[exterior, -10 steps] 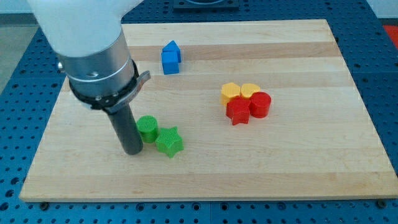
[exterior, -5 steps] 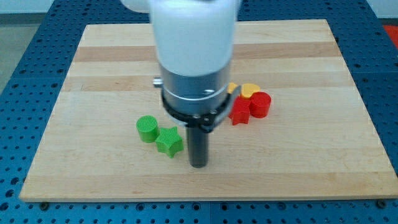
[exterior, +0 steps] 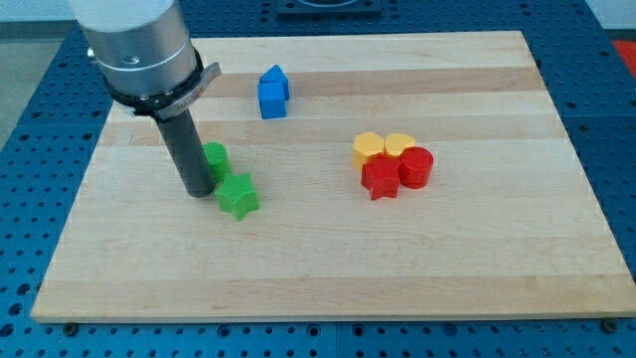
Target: Push the green circle to the bottom left of the blue cube
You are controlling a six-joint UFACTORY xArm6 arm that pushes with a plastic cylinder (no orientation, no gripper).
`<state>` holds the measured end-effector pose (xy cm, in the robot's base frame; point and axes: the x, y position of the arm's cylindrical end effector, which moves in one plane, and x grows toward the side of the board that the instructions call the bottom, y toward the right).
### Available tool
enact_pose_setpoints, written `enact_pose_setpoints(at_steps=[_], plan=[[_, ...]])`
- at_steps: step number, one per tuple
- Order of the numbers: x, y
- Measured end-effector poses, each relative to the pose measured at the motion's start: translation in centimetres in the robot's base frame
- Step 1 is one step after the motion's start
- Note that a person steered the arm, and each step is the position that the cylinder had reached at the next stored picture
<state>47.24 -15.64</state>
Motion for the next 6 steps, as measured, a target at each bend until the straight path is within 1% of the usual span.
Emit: enact_pose_setpoints(at_steps=[2,3,4,5,6], plan=[[-5.8,-0.2],[-7.9,-0.2],[-6.8,-0.2],[-3.7,1.0],[-4.2,5.4]])
